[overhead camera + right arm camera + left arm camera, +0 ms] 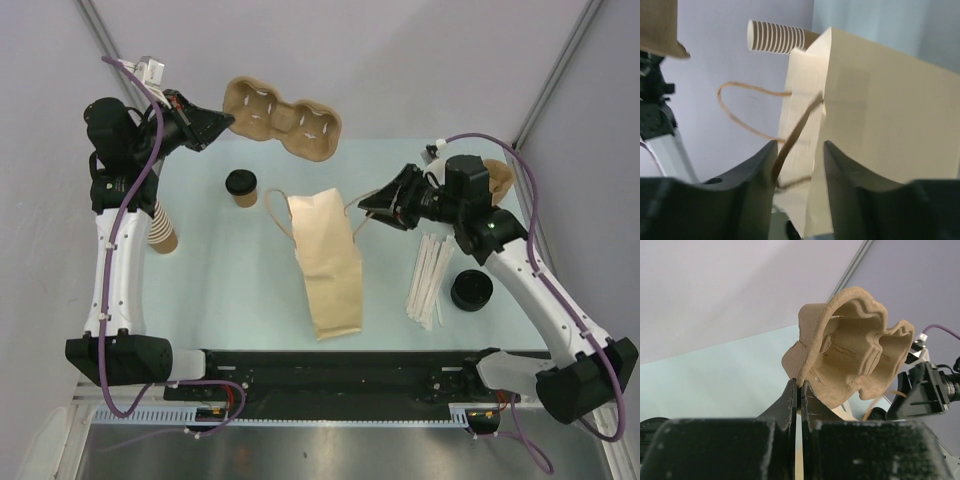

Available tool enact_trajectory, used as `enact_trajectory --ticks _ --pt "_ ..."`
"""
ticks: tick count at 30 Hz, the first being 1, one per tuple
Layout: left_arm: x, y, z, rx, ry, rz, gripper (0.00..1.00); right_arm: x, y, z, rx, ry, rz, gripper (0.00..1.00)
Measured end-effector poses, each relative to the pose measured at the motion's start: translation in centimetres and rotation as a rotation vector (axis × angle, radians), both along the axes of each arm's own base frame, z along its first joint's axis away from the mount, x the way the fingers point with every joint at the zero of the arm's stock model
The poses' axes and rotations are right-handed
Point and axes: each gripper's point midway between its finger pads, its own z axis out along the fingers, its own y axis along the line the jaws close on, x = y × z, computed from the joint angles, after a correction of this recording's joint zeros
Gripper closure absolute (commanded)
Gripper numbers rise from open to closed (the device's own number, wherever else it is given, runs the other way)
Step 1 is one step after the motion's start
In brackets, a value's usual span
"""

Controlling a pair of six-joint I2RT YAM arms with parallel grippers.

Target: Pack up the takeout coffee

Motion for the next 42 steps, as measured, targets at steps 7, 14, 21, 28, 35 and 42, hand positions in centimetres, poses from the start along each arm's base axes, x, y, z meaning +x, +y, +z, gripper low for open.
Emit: enact_trajectory --ticks 7,14,21,28,35,42 --pt "0.0 0.0 0.0 0.001 0.0 0.0 1.0 -1.2 -2.3 0.3 -0.077 -0.119 0.034 0.04" --pt "-0.1 0.0 -0.2 0.003 0.008 -0.005 1.0 2.3 -9.8 1.2 -0.08 -0.269 0.013 0.0" --pt "-0.5 -0.3 -0.8 0.013 0.026 -0.03 1.0 7.7 -8.9 8.5 -0.262 -0.703 0.242 0.01" --pt "-0.6 1.2 -1.2 0.004 0.056 -0.023 1.0 7.4 0.9 7.8 -0.51 -1.023 0.619 0.07" --pt "0.0 4.8 -2.0 -0.004 0.101 0.075 1.0 5.2 3.7 0.6 -0.686 -1.089 0.91 0.17" --pt "-0.2 5.1 -3.4 0.017 0.144 0.085 1.0 2.8 6.1 -1.6 -0.745 -1.219 1.095 0.23"
